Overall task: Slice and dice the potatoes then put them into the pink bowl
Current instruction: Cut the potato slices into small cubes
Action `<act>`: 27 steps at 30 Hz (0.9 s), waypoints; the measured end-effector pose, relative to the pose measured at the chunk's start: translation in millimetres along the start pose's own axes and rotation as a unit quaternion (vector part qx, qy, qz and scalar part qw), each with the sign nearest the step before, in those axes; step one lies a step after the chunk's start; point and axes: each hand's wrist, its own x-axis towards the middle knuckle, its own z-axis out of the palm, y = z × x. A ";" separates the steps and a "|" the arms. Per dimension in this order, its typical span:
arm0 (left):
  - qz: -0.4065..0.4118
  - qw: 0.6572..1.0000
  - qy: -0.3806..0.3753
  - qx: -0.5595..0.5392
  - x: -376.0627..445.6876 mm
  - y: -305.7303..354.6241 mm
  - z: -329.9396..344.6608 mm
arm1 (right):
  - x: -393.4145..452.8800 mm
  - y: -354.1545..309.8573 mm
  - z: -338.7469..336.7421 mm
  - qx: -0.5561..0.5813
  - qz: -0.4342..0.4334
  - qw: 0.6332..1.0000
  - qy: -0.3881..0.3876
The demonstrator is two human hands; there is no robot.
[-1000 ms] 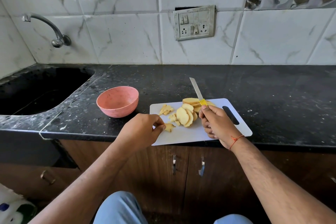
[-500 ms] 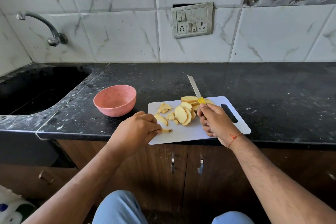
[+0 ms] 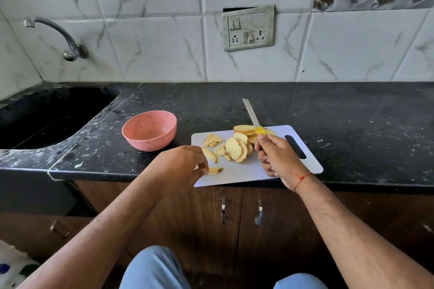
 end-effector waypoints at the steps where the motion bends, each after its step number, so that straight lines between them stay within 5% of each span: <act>1: -0.012 1.000 -0.011 0.001 1.2 -0.6 -1.7 | 0.0 0.0 0.0 -0.001 0.000 1.000 0.000; 8: -0.094 0.986 -0.006 -0.134 12.2 -12.4 -4.2 | 1.3 2.2 0.0 0.005 0.006 1.000 0.004; 16: -0.092 0.984 0.068 -0.134 3.9 -12.5 24.0 | 1.0 0.8 -0.2 0.001 0.005 1.000 0.001; 27: -0.074 0.974 0.067 -0.204 -11.6 -12.6 30.3 | 0.0 -0.5 1.2 -0.005 0.006 1.000 0.006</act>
